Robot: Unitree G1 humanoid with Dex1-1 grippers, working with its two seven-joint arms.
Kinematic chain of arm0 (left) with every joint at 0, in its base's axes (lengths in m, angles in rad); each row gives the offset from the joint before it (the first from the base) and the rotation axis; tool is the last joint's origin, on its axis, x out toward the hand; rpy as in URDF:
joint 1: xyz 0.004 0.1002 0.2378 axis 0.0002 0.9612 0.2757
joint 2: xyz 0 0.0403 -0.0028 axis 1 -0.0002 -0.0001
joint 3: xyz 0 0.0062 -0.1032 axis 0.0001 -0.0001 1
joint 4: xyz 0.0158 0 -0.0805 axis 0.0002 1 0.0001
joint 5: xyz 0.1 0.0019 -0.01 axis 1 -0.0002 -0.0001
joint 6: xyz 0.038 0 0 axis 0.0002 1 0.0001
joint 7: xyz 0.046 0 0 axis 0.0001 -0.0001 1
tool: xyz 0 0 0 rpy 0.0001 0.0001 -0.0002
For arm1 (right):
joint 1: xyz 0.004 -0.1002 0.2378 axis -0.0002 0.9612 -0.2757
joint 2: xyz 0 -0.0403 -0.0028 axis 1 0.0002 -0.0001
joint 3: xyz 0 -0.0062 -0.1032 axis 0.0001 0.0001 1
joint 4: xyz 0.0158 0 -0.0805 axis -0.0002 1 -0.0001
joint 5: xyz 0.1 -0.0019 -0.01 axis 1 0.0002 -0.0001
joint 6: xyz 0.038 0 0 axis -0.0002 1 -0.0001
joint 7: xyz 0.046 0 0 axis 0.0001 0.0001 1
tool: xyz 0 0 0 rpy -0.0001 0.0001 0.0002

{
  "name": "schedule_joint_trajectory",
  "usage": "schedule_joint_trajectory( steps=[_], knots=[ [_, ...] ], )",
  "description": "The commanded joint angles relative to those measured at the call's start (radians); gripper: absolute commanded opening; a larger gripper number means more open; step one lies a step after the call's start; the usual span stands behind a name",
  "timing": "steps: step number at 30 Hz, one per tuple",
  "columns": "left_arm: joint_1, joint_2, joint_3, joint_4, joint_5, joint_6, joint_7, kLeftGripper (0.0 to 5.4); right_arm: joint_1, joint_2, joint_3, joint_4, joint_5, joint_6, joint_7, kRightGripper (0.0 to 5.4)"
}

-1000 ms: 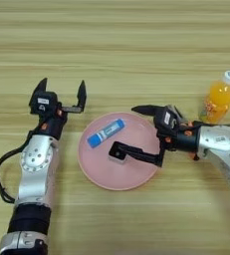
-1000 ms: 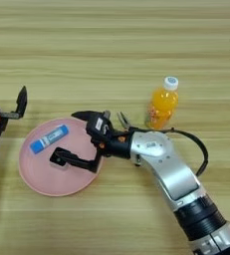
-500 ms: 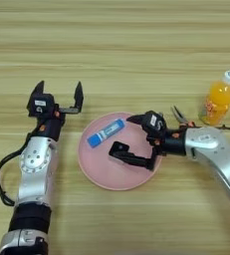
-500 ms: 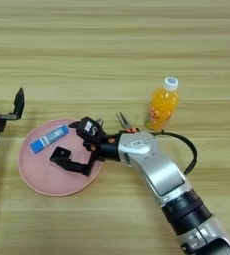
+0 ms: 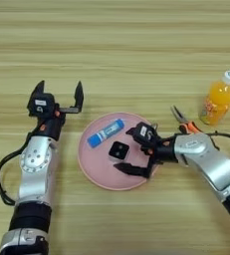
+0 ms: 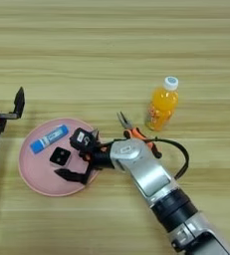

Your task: Move the objects on the table

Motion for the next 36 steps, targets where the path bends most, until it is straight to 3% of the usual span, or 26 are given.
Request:
schedule_joint_trajectory(
  steps=[1,21,36],
  knots=[
    [-0.014,-0.001,-0.002,0.007,0.007,-0.009,0.004,5.4,-0.019,0.009,0.014,0.02,-0.026,0.001,0.006,4.85],
    [-0.016,-0.003,-0.003,0.01,0.009,-0.009,0.006,5.4,-0.029,0.031,0.003,0.035,-0.048,-0.014,0.014,2.51],
    [-0.016,-0.002,-0.003,0.013,0.009,-0.011,0.003,5.4,-0.031,0.015,-0.057,-0.037,-0.029,-0.005,0.02,2.48]
  ],
)
